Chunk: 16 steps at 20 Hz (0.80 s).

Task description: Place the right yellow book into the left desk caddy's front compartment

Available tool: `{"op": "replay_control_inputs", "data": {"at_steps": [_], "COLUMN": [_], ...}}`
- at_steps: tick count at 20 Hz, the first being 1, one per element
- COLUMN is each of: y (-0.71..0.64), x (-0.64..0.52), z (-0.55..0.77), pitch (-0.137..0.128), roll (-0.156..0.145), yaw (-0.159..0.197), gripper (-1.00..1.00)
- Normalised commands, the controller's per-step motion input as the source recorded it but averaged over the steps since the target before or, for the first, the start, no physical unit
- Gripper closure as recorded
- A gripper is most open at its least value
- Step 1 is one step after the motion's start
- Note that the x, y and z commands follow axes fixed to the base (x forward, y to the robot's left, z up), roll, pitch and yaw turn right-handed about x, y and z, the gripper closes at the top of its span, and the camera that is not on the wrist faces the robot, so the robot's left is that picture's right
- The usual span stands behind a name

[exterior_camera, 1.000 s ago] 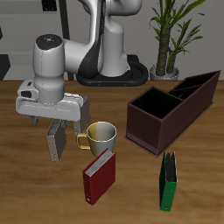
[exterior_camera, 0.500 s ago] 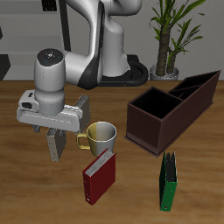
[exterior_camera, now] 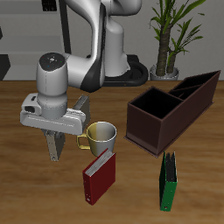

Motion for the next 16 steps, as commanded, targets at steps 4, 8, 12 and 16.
{"op": "replay_control_inputs", "data": {"at_steps": [4, 8, 12, 16], "y": [0.11, 0.00, 0.03, 0.26], "x": [-0.23, -0.37, -0.35, -0.56], "z": [0.70, 1.09, 0.81, 0.77], "pitch": [-0.059, -0.099, 0.040, -0.083], "roll": [-0.001, -0.053, -0.075, -0.016], "yaw": [-0.007, -0.036, -0.086, 0.033], "gripper": [1.00, 1.00, 1.00, 1.00]}}
